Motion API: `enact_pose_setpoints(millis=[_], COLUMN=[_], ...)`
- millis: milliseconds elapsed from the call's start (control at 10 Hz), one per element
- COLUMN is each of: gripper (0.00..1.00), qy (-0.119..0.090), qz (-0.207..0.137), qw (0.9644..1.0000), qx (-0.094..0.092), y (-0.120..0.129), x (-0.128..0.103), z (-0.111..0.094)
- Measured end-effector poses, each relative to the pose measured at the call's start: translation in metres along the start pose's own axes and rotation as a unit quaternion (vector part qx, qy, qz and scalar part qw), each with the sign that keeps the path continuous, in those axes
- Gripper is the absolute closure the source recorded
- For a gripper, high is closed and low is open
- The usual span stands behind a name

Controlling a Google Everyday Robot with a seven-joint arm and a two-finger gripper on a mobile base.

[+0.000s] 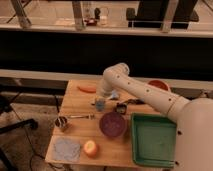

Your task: Place banana in plastic cup

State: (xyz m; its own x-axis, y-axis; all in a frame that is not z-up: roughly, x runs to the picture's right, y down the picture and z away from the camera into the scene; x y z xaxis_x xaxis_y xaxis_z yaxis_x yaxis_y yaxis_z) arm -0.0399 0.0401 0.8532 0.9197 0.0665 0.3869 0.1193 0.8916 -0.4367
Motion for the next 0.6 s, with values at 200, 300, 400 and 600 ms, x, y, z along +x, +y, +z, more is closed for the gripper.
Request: enact_pose_setpoints(millis=[200,300,400,600], gripper=[0.21,0.20,0.20,0.20], qy=[-0.003,-0.004,-0.006,-0.009], qz=[-0.003,-0.004,-0.004,-0.007], qw=[1.0000,1.0000,1.0000,0.9999], qx=[0.004,0.004,0.005,0.004], y=[-0.0024,-0.0029,-0.0036,-0.0042], x=[-0.0073,-0.0085,-0.0113,-0.0154], z=[-0.0019,-0.0027,-0.0031,-0.0026])
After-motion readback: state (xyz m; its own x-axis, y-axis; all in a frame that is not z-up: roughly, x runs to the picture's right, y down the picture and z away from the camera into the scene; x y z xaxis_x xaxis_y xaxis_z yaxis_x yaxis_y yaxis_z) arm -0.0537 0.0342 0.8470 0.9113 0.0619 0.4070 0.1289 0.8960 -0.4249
